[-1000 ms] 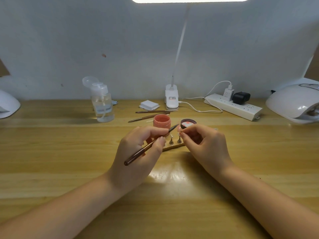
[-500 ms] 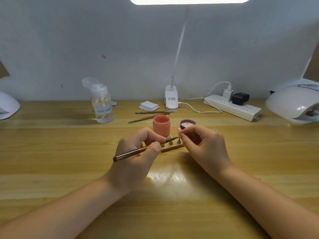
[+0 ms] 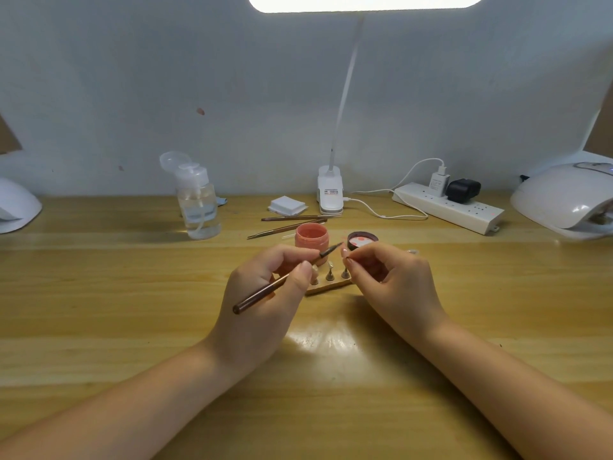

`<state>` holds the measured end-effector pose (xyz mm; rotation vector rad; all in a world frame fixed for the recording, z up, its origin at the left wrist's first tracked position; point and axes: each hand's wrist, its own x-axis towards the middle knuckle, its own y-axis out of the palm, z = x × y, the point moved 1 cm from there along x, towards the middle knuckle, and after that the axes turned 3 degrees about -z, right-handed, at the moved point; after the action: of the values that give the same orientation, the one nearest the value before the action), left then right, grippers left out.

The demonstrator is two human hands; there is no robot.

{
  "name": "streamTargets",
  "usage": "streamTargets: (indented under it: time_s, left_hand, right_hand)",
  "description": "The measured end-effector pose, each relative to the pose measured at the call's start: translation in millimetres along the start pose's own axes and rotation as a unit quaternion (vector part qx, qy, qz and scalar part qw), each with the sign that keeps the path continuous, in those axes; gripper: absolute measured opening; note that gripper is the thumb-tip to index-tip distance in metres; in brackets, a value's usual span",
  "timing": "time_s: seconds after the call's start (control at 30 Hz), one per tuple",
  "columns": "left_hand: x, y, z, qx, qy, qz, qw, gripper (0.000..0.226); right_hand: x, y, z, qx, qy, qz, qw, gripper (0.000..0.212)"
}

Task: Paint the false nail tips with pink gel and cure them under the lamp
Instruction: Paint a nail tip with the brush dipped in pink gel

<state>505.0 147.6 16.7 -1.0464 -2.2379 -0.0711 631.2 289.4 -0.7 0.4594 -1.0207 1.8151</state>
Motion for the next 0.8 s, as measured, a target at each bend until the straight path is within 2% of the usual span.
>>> streamTargets:
  time_s: [0.1, 0.2, 0.27, 0.4, 0.5, 0.6, 0.8]
  left_hand:
    - [-0.6, -0.7, 0.1, 0.000, -0.004, 0.017, 1.000, 0.018]
    - [-0.1, -2.3, -0.8, -0.009, 0.007, 0.000, 1.000, 0.026]
    - [0.4, -0.4, -0.1, -0.013, 0.001, -0.008, 1.000, 0.019]
    - [0.4, 0.7, 1.1, -0.008, -0.004, 0.010, 1.000, 0.018]
    - [0.1, -1.5, -0.6, -0.018, 0.008, -0.003, 1.000, 0.022]
    - [0.5, -0.1, 0.2, -0.025, -0.001, -0.016, 1.000, 0.016]
    - [-0.2, -0.4, 0.2, -0.032, -0.003, -0.004, 0.999, 0.016]
  right_hand:
    - [-0.2, 0.1, 0.3, 0.004, 0.005, 0.003, 1.000, 0.008]
    - [0.7, -0.4, -0.7, 0.021, 0.028, -0.003, 0.999, 0.007]
    - [0.8, -0.3, -0.6, 0.029, 0.033, -0.005, 0.999, 0.007]
    - [-0.1, 0.5, 0.6, 0.033, 0.031, 0.005, 0.999, 0.008]
    - [-0.3, 0.5, 0.5, 0.034, 0.033, 0.008, 0.999, 0.008]
    - [-0.1, 0.5, 0.9, 0.039, 0.030, 0.009, 0.999, 0.008]
    - [-0.3, 0.0, 0.5, 0.040, 0.028, 0.009, 0.999, 0.008]
